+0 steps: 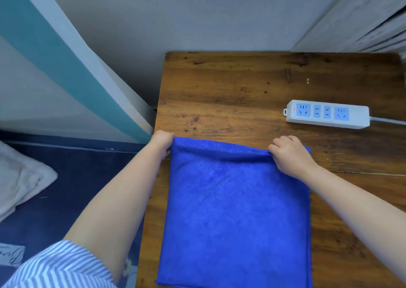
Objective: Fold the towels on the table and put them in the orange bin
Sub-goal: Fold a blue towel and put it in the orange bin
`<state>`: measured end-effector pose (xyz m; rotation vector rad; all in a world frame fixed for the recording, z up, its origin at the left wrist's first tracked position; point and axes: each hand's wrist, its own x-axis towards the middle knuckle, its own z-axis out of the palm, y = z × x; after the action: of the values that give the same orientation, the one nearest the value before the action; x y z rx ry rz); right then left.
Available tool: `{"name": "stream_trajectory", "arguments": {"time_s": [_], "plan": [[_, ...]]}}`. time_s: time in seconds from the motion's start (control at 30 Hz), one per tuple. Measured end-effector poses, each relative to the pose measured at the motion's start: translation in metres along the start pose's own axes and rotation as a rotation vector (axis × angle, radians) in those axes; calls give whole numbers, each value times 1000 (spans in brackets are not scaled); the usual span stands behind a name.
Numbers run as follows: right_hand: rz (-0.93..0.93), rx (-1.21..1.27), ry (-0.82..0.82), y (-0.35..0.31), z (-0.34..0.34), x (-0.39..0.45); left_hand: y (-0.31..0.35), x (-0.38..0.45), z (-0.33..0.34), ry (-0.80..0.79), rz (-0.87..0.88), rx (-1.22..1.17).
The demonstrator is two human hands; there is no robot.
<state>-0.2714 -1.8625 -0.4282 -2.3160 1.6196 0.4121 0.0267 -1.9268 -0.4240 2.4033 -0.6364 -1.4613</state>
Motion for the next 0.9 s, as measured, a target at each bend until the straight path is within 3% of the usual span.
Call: {"name": "stream_trajectory", "arguments": {"time_s": [0.07, 0.13, 0.23, 0.3, 0.37, 0.47, 0.57, 0.7, 0.9], "plan": [[46, 29, 16, -2, 2, 1, -4, 4, -3, 5, -161, -316], [105, 76, 32, -3, 3, 2, -9, 9, 0, 13, -214, -547], [154, 109, 46, -6, 1, 5, -13, 11, 10, 97, -182, -651], [201, 105, 38, -4, -2, 7, -20, 14, 14, 210, -99, -456], [283, 103, -2, 3, -7, 8, -26, 15, 12, 295, 124, -142], [401, 61, -109, 19, -17, 3, -34, 18, 4, 180, 586, 413], [442, 43, -189, 31, -20, -4, -34, 24, 1, 94, 756, 779], [504, 254, -162, 46, -19, -7, -21, 23, 5, 194, 771, 844], [675, 306, 145, 46, -12, -3, 5, 11, 9, 401, 642, 663]]}}
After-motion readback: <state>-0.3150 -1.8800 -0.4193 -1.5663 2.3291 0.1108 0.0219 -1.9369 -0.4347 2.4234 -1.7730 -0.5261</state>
